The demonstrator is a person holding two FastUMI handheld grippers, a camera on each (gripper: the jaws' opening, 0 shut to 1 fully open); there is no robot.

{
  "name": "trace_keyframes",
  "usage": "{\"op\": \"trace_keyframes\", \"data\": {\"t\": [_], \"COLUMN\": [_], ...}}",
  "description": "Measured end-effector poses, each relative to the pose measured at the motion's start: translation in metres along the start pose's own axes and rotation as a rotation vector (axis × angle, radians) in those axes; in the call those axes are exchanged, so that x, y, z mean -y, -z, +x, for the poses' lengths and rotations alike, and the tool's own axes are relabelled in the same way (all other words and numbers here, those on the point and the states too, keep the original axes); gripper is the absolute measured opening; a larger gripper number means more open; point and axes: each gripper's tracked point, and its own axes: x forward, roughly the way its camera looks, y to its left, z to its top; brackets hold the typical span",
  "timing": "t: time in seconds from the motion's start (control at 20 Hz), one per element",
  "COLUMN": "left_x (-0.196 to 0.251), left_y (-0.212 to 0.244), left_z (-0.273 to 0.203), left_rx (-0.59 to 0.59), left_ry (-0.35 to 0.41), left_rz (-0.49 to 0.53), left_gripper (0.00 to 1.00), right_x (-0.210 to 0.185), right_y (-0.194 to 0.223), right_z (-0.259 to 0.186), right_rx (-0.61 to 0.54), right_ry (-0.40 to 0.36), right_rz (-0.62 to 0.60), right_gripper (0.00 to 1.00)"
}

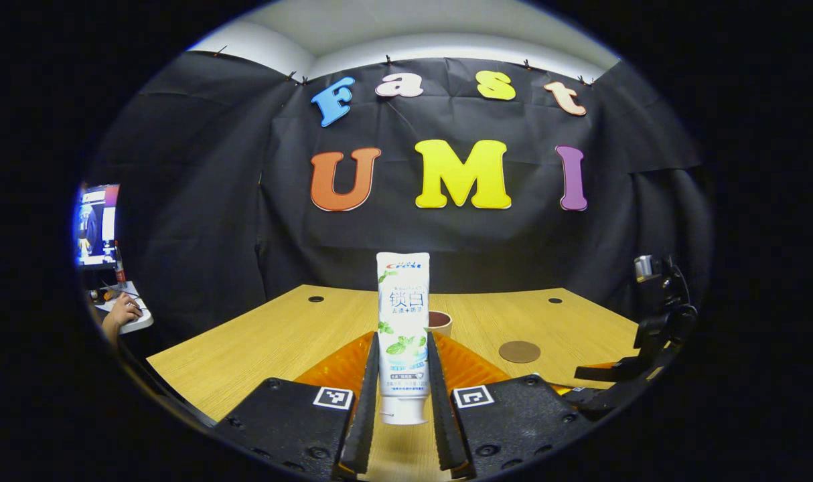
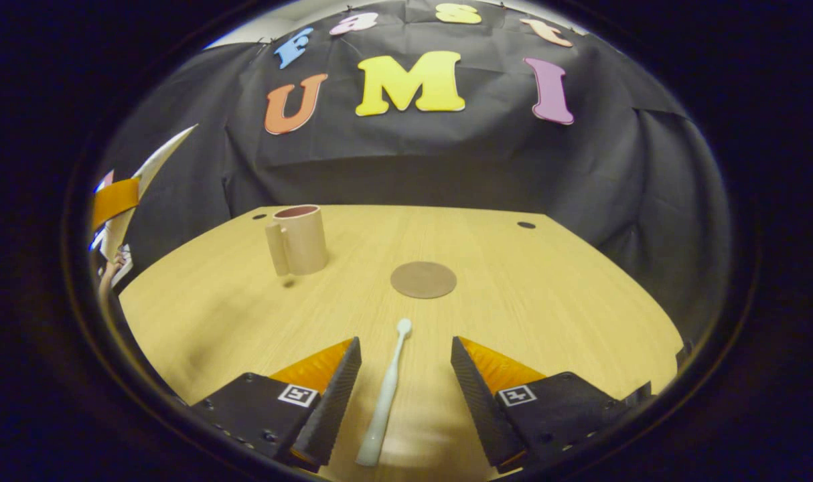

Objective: Put the toothbrush and toothpaste on the desktop into the cup, then pick up the cup and place it on the coaster on the desktop.

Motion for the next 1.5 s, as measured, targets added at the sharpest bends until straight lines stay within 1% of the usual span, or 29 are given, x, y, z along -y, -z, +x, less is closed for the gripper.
{"op": "trace_keyframes", "data": {"t": [0.05, 0.15, 0.3, 0.35, 0.4, 0.45, 0.5, 0.55, 0.6, 0.65, 0.75, 0.8, 0.85, 0.9, 0.95, 1.15, 1.3, 1.5], "left_x": [0.002, -0.001, 0.001, 0.001, -0.001, 0.000, -0.002, -0.004, -0.005, -0.005, -0.004, -0.005, -0.005, -0.006, -0.006, -0.008, -0.008, -0.009], "left_y": [0.004, 0.011, 0.017, 0.023, 0.026, 0.029, 0.032, 0.033, 0.032, 0.031, 0.030, 0.030, 0.031, 0.033, 0.035, 0.034, 0.029, 0.026], "left_z": [0.003, 0.006, 0.008, 0.008, 0.008, 0.009, 0.010, 0.012, 0.013, 0.013, 0.013, 0.013, 0.014, 0.015, 0.016, 0.018, 0.019, 0.024], "left_rx": [-0.006, -0.022, -0.046, -0.062, -0.076, -0.085, -0.094, -0.099, -0.100, -0.098, -0.095, -0.091, -0.096, -0.103, -0.109, -0.114, -0.103, -0.107], "left_ry": [0.014, 0.021, 0.023, 0.025, 0.020, 0.028, 0.030, 0.029, 0.029, 0.028, 0.030, 0.029, 0.027, 0.023, 0.020, 0.015, 0.012, 0.016], "left_rz": [-0.017, -0.040, -0.033, -0.031, -0.037, -0.047, -0.058, -0.063, -0.061, -0.060, -0.059, -0.061, -0.061, -0.060, -0.064, -0.069, -0.069, -0.084], "left_gripper": [0.40, 0.40, 0.41, 0.41, 0.41, 0.41, 0.41, 0.41, 0.41, 0.41, 0.41, 0.41, 0.41, 0.41, 0.41, 0.41, 0.41, 0.41], "right_x": [-0.002, -0.006, -0.004, -0.002, -0.003, -0.005, -0.008, -0.010, -0.011, -0.011, -0.009, -0.009, -0.011, -0.013, -0.013, -0.005, -0.002, 0.001], "right_y": [0.002, 0.008, 0.009, 0.010, 0.012, 0.009, 0.012, 0.011, 0.012, 0.011, 0.010, 0.011, 0.010, 0.007, 0.003, -0.026, -0.045, -0.069], "right_z": [0.004, 0.015, 0.028, 0.031, 0.031, 0.032, 0.032, 0.033, 0.032, 0.033, 0.031, 0.029, 0.027, 0.023, 0.020, -0.004, -0.023, -0.046], "right_rx": [-0.025, -0.074, -0.099, -0.111, -0.123, -0.122, -0.129, -0.128, -0.137, -0.133, -0.121, -0.113, -0.102, -0.085, -0.063, 0.056, 0.123, 0.210], "right_ry": [0.002, 0.006, 0.035, 0.052, 0.056, 0.053, 0.044, 0.036, 0.028, 0.024, 0.036, 0.035, 0.025, 0.017, 0.013, 0.014, 0.001, 0.002], "right_rz": [0.031, 0.071, 0.069, 0.067, 0.074, 0.077, 0.078, 0.086, 0.094, 0.094, 0.068, 0.058, 0.057, 0.057, 0.055, 0.057, 0.070, 0.065], "right_gripper": [0.74, 0.63, 0.56, 0.49, 0.45, 0.35, 0.31, 0.19, 0.14, 0.05, 0.03, 0.01, 0.00, 0.02, 0.00, 0.00, 0.00, 0.00]}}
